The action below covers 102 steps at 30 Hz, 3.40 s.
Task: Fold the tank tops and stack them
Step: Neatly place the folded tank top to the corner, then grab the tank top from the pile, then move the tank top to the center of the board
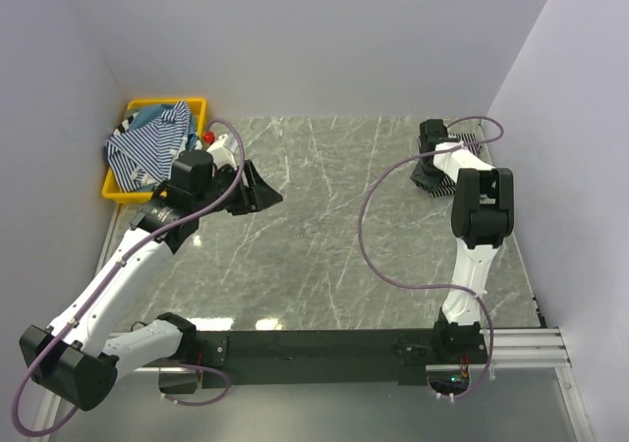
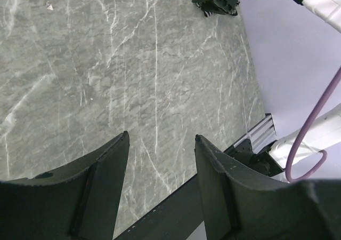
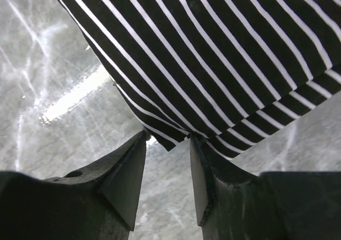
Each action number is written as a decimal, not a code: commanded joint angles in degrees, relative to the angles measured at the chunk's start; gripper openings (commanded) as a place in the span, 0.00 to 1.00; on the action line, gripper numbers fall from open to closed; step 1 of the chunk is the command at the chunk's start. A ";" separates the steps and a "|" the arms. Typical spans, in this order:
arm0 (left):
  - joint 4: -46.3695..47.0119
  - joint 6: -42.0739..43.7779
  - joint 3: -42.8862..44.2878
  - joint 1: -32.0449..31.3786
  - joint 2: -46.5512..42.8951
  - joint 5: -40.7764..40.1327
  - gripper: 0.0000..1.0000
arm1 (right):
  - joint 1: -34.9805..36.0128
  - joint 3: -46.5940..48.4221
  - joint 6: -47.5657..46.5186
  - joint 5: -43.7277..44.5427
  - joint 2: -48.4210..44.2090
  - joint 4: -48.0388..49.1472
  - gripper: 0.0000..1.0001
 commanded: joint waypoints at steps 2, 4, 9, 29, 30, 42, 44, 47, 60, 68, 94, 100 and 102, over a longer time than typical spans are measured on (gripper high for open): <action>2.95 -0.60 -0.64 1.09 0.57 0.55 0.58 | -1.35 0.29 -2.11 0.69 -6.07 1.09 0.50; 3.12 -0.87 -0.46 1.70 1.10 0.21 0.58 | -1.00 -0.07 -2.37 0.07 -8.87 0.83 0.55; 1.64 -2.09 1.38 3.98 2.33 -5.49 0.58 | 1.63 -3.05 -2.73 -1.25 -19.49 2.14 0.63; -1.78 -10.10 36.08 31.41 44.84 -31.09 0.60 | 29.32 -20.37 -0.18 -9.69 -35.69 15.68 0.68; -3.02 -10.01 40.89 31.67 49.48 -31.78 0.60 | 29.67 -20.46 -0.18 -9.95 -35.17 15.77 0.68; -5.84 -11.50 50.61 32.82 63.41 -35.30 0.59 | 31.61 -22.04 -1.23 -9.25 -34.82 17.61 0.68; -4.53 -11.59 49.55 32.90 63.24 -35.39 0.58 | 31.70 -22.13 -1.32 -9.34 -34.46 17.44 0.68; -4.00 -11.77 49.46 32.90 63.41 -35.22 0.49 | 31.61 -22.39 -1.15 -9.77 -34.11 17.87 0.68; -3.03 -10.63 53.23 33.87 58.59 -35.57 0.01 | 31.78 -21.25 -0.97 -9.42 -33.49 17.26 0.67; -0.75 -7.46 56.41 34.05 49.19 -36.19 0.01 | 32.05 -19.32 -1.41 -8.90 -33.50 16.38 0.67; 7.25 4.06 56.24 -6.19 21.76 -42.15 0.01 | 32.93 -21.42 -1.76 -7.06 -46.49 18.67 0.67; 9.19 -3.75 45.61 -10.16 22.37 -38.83 0.01 | 32.93 -27.48 -0.27 -3.10 -53.78 19.19 0.67; 9.71 -4.56 43.58 -10.95 22.72 -37.59 0.01 | 32.93 -30.20 0.08 -2.57 -55.11 19.54 0.67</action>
